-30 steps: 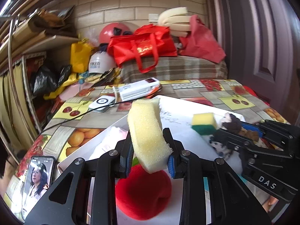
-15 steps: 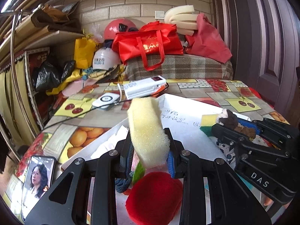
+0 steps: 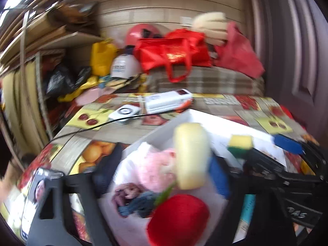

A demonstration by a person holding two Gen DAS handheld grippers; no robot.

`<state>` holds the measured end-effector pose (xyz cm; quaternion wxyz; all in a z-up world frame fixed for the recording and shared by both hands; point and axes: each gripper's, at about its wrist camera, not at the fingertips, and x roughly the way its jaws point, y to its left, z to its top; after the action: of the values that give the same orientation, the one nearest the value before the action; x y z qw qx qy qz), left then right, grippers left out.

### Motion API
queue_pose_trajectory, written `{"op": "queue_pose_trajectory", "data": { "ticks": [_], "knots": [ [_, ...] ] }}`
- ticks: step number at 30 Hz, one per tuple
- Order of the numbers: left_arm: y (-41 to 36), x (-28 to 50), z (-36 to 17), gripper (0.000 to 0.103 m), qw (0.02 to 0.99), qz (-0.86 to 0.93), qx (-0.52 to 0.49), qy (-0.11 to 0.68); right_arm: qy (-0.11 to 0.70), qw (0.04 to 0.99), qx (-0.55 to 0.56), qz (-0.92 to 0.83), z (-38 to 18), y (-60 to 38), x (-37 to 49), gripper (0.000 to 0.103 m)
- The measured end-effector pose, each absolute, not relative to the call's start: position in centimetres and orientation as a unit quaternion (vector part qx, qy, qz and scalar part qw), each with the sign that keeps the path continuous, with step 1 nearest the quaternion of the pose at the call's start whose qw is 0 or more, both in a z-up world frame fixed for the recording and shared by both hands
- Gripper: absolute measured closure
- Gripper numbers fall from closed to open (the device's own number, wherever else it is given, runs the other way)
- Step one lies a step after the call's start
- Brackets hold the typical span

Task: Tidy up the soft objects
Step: 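Drop the sponge block into the tray with left tool while right tool releases the rope, then move right tool toward the yellow juice box while left tool withdraws from tray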

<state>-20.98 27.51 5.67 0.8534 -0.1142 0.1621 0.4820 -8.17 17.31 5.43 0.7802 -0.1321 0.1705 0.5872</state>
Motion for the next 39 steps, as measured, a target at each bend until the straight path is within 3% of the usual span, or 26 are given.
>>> {"op": "queue_pose_trajectory", "data": {
  "ticks": [1,17,39],
  "knots": [
    [27.8,-21.6,5.7,0.000,0.849,0.490,-0.129,0.152,0.172,0.780,-0.128,0.588,5.5,17.2,-8.1,0.020],
    [25.5,-23.7,6.2,0.000,0.849,0.508,-0.111,0.091,0.102,0.795,-0.097,0.589,6.3,15.0,-9.5,0.017],
    [20.4,-22.2,6.5,0.000,0.893,0.427,-0.108,0.094,0.102,0.853,-0.034,0.510,7.0,7.4,-6.7,0.017]
  ]
}}
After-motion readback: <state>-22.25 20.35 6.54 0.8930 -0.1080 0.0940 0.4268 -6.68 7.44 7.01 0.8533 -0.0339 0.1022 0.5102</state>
